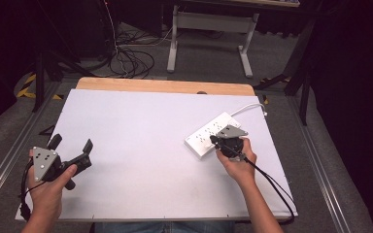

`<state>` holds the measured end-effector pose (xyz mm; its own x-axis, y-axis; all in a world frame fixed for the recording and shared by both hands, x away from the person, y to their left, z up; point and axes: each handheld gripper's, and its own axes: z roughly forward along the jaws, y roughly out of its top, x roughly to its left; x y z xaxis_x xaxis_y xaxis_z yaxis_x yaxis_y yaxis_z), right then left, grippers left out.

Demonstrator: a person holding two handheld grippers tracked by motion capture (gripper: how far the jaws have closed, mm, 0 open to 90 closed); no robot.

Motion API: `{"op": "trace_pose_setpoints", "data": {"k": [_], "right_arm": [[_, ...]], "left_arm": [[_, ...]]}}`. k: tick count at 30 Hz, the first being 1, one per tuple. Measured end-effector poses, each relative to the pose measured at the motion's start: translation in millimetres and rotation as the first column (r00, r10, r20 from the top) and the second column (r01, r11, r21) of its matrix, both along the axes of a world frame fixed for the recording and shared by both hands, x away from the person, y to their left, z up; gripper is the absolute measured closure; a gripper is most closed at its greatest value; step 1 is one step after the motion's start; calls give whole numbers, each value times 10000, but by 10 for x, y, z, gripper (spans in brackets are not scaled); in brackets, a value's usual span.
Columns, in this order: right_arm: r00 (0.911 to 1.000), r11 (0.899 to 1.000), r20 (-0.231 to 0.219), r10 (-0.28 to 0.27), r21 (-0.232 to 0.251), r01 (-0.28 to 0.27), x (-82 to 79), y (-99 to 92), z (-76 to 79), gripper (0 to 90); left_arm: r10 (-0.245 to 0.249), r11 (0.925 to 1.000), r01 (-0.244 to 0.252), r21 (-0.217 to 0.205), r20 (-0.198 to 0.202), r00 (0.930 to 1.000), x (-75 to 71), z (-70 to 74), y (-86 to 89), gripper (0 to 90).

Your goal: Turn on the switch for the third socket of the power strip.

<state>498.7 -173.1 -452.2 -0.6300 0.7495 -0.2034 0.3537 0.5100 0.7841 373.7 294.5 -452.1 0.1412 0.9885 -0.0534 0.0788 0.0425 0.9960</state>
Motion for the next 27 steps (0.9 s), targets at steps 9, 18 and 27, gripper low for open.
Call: {"op": "trace_pose_setpoints", "data": {"k": [9,18,27], "right_arm": [[10000,9999,-47,-12,-124,12,16,25,-28,900],[10000,9999,-30,-21,-114,21,18,28,-33,900],[10000,9998,-40,10,-196,-11,25,38,-55,900]], "left_arm": [[6,10000,-6,-26,-17,10000,-2,-1,3,49],[-7,10000,7,-9,-34,10000,1,-3,0,49],[-15,10000,15,-9,-38,10000,1,-4,-2,50]]}}
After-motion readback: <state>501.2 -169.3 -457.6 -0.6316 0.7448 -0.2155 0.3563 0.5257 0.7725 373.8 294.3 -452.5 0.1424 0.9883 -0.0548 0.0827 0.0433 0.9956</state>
